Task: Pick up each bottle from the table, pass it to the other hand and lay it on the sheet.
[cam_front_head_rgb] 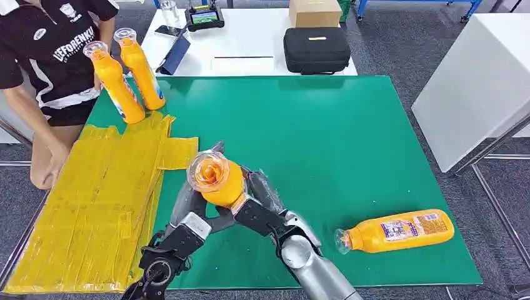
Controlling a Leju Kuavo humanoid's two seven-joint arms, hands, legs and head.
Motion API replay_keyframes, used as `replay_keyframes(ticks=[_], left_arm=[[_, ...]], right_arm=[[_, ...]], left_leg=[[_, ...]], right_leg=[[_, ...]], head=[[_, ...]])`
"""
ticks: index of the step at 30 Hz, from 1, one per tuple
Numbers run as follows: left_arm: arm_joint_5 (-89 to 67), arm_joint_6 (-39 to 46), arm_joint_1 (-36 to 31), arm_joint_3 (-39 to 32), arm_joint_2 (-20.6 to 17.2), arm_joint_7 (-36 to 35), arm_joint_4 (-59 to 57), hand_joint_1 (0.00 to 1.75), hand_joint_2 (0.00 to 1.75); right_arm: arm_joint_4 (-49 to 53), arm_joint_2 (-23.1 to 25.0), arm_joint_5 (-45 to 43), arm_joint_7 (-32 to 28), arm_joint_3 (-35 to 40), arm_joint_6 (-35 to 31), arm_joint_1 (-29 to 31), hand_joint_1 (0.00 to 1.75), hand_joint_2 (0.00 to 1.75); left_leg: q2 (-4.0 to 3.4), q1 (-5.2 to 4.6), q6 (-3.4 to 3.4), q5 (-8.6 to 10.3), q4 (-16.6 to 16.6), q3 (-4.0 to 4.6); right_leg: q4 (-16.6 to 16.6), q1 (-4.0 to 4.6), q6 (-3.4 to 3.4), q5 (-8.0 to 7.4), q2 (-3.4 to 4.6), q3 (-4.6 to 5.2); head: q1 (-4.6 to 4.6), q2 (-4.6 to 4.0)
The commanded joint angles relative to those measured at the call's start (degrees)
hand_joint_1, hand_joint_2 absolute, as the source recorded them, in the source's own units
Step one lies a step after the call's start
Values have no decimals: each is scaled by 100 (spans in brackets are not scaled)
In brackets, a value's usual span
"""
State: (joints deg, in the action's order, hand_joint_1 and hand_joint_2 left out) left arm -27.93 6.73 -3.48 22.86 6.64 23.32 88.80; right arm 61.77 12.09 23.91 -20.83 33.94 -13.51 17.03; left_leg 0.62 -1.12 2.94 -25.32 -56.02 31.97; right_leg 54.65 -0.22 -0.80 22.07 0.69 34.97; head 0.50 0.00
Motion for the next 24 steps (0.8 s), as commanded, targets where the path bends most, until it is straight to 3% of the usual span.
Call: replay_keyframes(ticks=[1, 21, 22, 23, 24], left_arm=[[16, -9, -105, 150, -11, 1, -312, 0, 175], [1228, 362, -222, 17, 18, 317, -369, 2, 175], [1321, 402, -240, 3, 15, 344, -391, 66, 175], [1393, 453, -273, 0, 6, 371, -405, 152, 175], [1418, 468, -276, 0, 3, 379, -399, 173, 175]], right_arm=[[-332, -40, -18, -1, 136, 38, 181, 175, 175], [-260, -153, -217, -190, 647, 189, 2, 175, 175], [-211, -173, -228, -189, 673, 197, -6, 175, 175], [-152, -185, -240, -187, 692, 209, -9, 175, 175], [-113, -190, -242, -186, 698, 218, -20, 175, 175]], left_leg=[[0, 4, -17, -8, 6, -23], [6, 9, -23, -14, 2, -33], [5, 5, -17, -7, 5, -22], [5, 8, -23, -13, 3, -32], [5, 12, -29, -19, 1, -40]], right_leg=[[-6, 3, 0, 9, -8, -24], [-6, 9, 0, 16, -16, -36], [-6, 6, 0, 10, -13, -24], [-5, 8, 0, 15, -15, -34], [-5, 11, 0, 20, -17, -44]], head=[[0, 0], [0, 0], [-2, 0], [0, 0], [-2, 0]])
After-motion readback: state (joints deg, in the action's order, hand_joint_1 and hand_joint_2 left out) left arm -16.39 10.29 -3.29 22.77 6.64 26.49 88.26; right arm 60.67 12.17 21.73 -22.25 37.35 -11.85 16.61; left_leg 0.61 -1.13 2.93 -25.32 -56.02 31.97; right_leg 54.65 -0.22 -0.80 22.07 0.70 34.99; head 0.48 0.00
